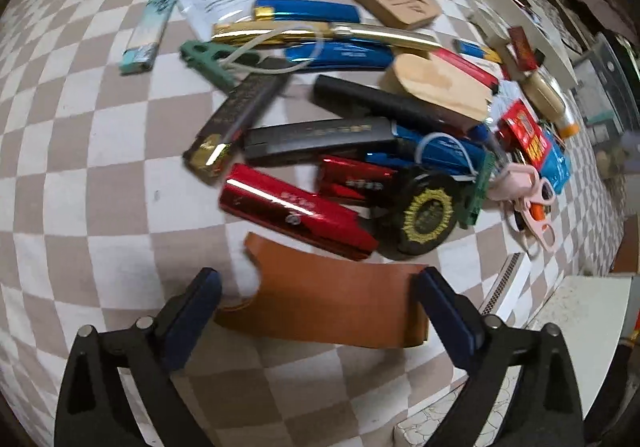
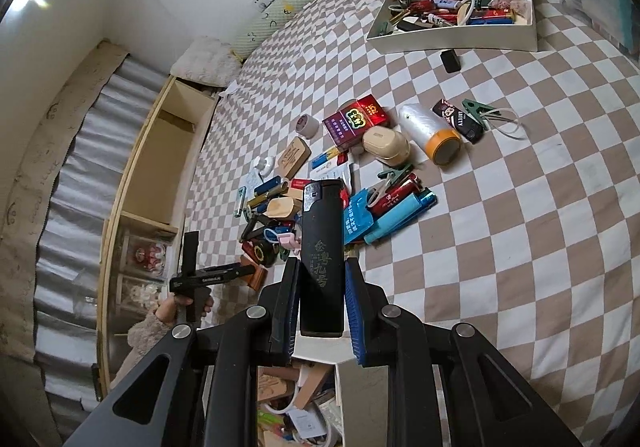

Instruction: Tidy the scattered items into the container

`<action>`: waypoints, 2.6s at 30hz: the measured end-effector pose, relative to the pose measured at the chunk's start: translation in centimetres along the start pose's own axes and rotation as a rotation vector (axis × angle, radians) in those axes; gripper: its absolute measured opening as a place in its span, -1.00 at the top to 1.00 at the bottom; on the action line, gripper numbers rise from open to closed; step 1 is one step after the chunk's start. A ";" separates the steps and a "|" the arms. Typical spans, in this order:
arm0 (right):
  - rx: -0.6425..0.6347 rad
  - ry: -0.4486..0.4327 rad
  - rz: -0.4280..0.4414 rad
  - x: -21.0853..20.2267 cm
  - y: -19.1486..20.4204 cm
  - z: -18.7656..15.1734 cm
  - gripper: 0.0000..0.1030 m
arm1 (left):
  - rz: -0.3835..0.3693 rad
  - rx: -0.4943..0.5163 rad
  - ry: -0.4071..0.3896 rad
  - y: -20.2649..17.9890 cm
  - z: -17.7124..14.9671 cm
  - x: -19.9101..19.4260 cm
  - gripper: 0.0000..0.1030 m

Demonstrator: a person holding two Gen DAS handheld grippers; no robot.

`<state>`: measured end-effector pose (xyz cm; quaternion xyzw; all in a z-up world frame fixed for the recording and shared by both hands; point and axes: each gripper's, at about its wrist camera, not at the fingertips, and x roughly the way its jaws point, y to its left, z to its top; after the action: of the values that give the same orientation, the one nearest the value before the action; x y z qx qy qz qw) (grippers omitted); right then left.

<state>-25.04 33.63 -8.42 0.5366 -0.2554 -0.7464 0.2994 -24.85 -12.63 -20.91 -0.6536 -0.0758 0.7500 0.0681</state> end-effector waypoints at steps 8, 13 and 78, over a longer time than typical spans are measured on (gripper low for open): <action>0.003 0.010 0.008 0.1 0.2 0.0 0.57 | -0.013 0.135 0.009 -2.5 -1.8 -0.6 0.18; 0.007 0.007 0.006 0.0 0.3 -0.1 0.57 | 0.032 0.159 0.007 -3.6 -1.8 -0.6 0.65; -0.208 0.238 -0.031 2.4 6.5 -11.2 0.57 | 0.006 0.430 -0.068 -3.4 -5.1 -4.1 -0.62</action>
<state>-13.80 26.71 -8.65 0.5913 -0.1312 -0.7046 0.3697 -19.20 -10.03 -16.90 -0.5985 0.0854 0.7707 0.2012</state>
